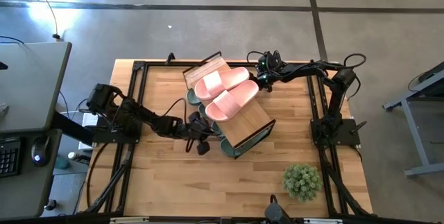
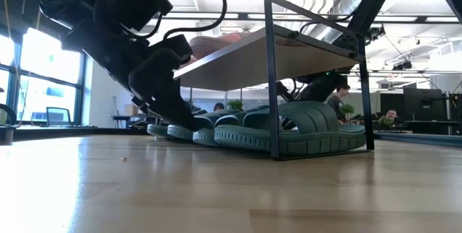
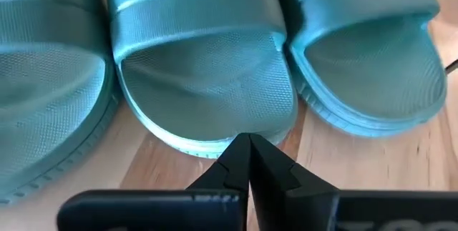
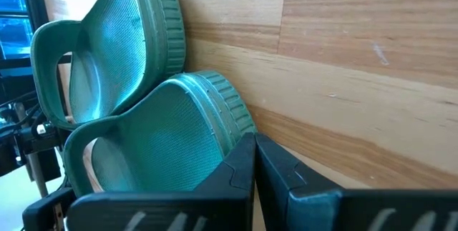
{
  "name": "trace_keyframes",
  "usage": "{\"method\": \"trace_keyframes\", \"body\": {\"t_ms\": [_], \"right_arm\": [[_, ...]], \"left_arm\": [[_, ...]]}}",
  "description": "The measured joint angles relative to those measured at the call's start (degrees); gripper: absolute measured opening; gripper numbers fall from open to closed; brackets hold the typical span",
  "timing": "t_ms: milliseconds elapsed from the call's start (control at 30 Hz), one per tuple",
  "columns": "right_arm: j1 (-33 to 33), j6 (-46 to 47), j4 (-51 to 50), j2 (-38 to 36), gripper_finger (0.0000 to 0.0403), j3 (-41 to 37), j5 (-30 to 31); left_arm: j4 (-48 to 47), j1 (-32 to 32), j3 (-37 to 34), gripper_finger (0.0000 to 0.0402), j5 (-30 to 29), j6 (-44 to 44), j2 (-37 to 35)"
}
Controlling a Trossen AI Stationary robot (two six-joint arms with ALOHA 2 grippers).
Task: Pick and place slides into the shelf
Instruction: Adjust the slides on the shelf
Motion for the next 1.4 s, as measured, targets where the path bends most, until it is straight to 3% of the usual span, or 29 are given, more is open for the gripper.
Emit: {"method": "trace_keyframes", "body": {"t_ms": [233,467,833,1033,1400], "right_arm": [[0.2,-0.4,-0.1,0.0,0.0000,0.0,-0.2],[0.3,-0.5,-0.1,0.0,0.0000,0.0,-0.2],[0.3,-0.4,-0.1,0.0,0.0000,0.0,0.0],[0.3,-0.4,-0.1,0.0,0.0000,0.0,0.0],[0.3,-0.7,-0.4,-0.7,0.0000,0.0,4.6]], "left_arm": [[4.6,0.2,0.1,0.0000,-0.9,-0.7,3.6],[3.9,0.1,0.0,0.0000,-1.8,-0.2,1.8],[-14.7,-5.1,0.0,0.0000,0.0,3.5,-7.8],[-5.4,-10.5,0.1,0.0000,12.9,8.4,-8.4],[-1.9,-12.7,0.0,0.0000,11.8,6.4,-5.8]]}}
